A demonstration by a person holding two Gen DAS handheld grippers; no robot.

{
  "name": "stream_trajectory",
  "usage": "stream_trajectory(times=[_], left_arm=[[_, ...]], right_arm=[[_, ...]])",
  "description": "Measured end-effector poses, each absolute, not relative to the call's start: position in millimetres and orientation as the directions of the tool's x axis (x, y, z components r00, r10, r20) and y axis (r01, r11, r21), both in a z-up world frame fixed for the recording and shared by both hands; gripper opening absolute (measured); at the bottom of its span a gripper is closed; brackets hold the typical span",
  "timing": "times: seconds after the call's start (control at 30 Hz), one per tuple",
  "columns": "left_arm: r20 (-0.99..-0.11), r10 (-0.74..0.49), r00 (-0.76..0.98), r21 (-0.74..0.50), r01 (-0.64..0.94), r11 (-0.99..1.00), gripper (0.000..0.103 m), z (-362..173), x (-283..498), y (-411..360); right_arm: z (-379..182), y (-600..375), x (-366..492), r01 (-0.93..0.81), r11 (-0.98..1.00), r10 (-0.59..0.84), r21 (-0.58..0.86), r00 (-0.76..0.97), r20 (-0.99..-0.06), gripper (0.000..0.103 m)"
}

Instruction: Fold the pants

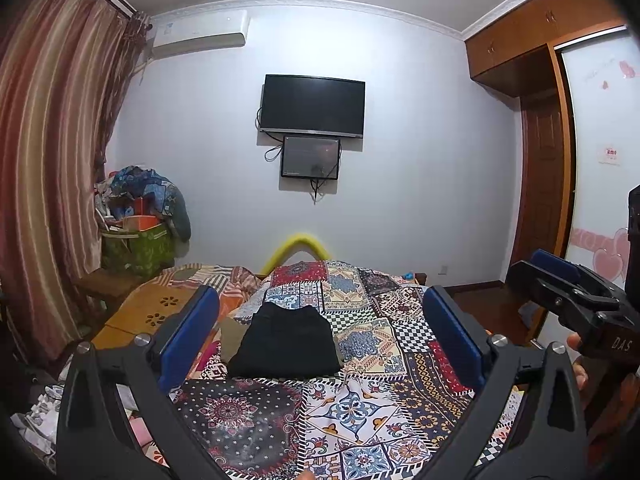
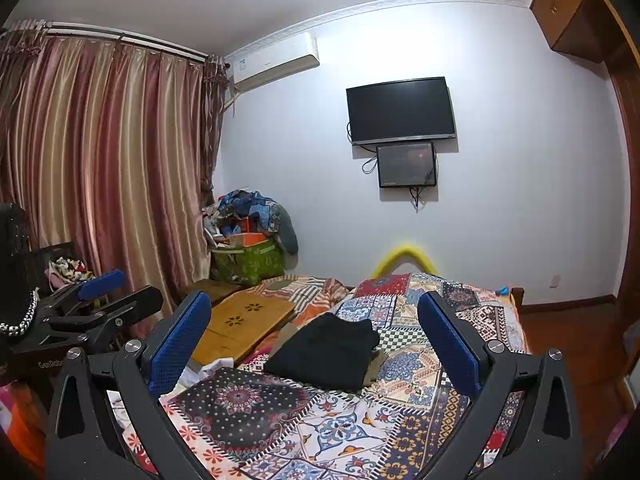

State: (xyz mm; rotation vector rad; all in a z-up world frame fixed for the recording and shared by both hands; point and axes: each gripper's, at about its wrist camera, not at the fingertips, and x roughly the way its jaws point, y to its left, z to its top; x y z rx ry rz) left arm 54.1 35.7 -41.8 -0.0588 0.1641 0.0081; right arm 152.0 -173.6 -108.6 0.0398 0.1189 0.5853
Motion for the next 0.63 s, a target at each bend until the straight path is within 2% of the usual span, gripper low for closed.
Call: stream_trajectory(times=[0.63], left_arm=[[-0.176,-0.011,0.984,-0.06,0.0,0.998,0.103,-42.0,54.9,36.8]], right_arm=[[-110.1,-178.5,153.9,-0.545,0.835,0.55,0.072,0.828,-0.112,0.103]])
